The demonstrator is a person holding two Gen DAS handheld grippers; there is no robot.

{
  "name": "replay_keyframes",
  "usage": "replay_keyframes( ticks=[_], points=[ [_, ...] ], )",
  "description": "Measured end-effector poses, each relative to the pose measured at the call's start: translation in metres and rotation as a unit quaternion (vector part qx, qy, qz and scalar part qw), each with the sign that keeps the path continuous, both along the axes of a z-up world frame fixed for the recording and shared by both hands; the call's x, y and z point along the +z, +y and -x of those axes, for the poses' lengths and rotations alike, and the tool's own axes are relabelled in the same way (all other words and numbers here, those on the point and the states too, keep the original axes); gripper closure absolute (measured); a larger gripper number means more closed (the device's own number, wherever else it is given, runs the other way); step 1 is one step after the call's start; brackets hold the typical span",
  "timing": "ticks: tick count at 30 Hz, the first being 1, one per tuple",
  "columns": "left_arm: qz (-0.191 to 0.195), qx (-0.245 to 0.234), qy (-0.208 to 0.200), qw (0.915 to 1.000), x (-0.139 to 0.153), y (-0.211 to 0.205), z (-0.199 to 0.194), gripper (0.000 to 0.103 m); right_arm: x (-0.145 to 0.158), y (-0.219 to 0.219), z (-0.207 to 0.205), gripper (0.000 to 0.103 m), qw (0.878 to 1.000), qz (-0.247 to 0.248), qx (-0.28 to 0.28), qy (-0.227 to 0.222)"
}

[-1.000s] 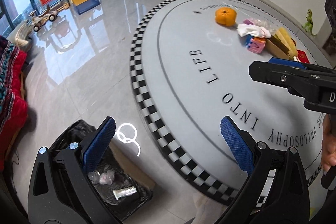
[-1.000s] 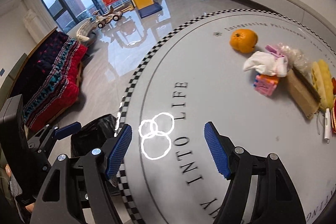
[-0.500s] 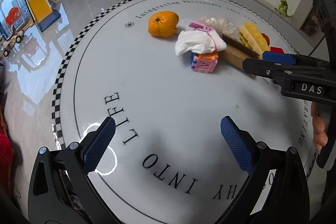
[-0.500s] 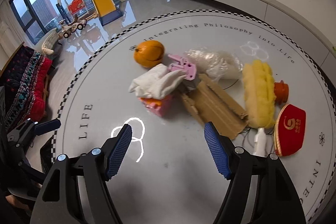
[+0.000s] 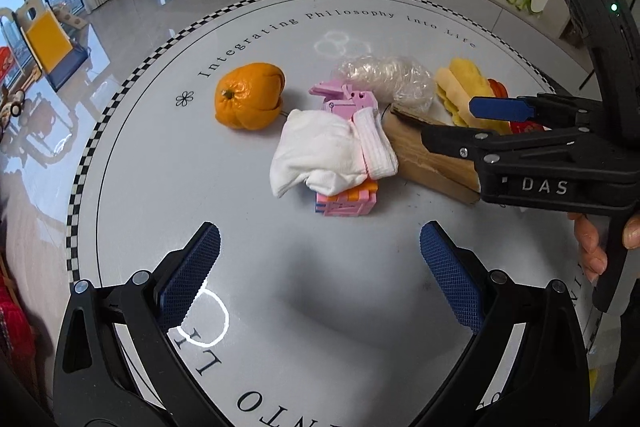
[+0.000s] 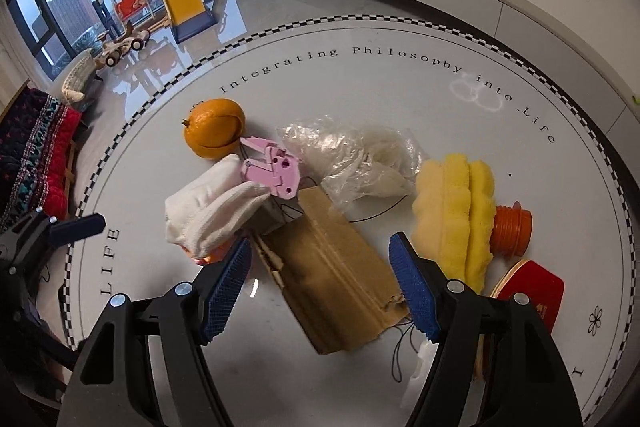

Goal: Collect trash
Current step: 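Grasp the white cloth with the left tool while the right tool grasps the cardboard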

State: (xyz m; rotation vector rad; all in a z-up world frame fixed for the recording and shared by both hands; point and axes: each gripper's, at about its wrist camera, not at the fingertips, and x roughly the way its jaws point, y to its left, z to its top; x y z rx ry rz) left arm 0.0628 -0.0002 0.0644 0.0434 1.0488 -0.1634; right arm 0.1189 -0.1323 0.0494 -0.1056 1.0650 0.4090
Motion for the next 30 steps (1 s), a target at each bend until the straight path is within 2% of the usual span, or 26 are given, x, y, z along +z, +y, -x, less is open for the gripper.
replay_keyframes(
  ticks=[4, 7, 9, 10, 12, 14, 18, 25, 27, 28, 29, 30],
  points=[
    [-0.001, -0.005, -0.003, 1.0000, 0.002, -0.001, -0.011, 0.006, -0.014, 0.000, -0.016, 0.031, 1.000, 0.023, 0.004, 0.012],
    [0.009, -0.002, -0.001, 1.0000, 0.002, 0.002, -0.017, 0.006, -0.024, 0.001, -0.023, 0.050, 0.999, 0.026, 0.009, 0.028],
    [0.010, -0.002, -0.002, 0.9999, 0.002, 0.003, -0.020, 0.006, -0.027, 0.001, -0.025, 0.066, 0.999, 0.032, 0.010, 0.031],
    [0.009, -0.002, -0.002, 1.0000, 0.003, 0.002, -0.022, 0.006, -0.029, 0.001, -0.026, 0.068, 0.999, 0.036, 0.011, 0.030],
    [0.008, -0.001, -0.001, 1.0000, 0.002, 0.002, -0.026, 0.006, -0.030, 0.002, -0.026, 0.081, 0.999, 0.040, 0.014, 0.032],
    [0.016, -0.002, 0.001, 0.9999, 0.001, 0.002, -0.031, 0.006, -0.030, 0.003, -0.024, 0.090, 0.998, 0.050, 0.015, 0.028],
    [0.027, 0.003, 0.013, 0.9996, -0.006, 0.002, -0.049, 0.006, -0.021, -0.003, -0.018, 0.095, 0.999, 0.034, 0.016, 0.021],
    [0.062, 0.022, 0.038, 0.9971, -0.019, 0.009, -0.075, 0.006, -0.004, -0.019, -0.012, 0.095, 1.000, 0.013, 0.009, 0.007],
    [0.077, 0.030, 0.047, 0.9955, -0.023, 0.011, -0.078, 0.015, -0.003, -0.022, -0.012, 0.095, 1.000, 0.011, 0.009, 0.007],
    [0.084, 0.032, 0.055, 0.9944, -0.025, 0.011, -0.078, 0.030, -0.004, -0.023, -0.013, 0.095, 1.000, 0.009, 0.009, 0.008],
    [0.093, 0.033, 0.062, 0.9932, -0.027, 0.012, -0.078, 0.041, -0.004, -0.022, -0.013, 0.095, 1.000, 0.007, 0.008, 0.008],
    [0.097, 0.033, 0.066, 0.9925, -0.029, 0.012, -0.077, 0.043, -0.004, -0.022, -0.014, 0.095, 1.000, 0.005, 0.008, 0.009]
  ],
)
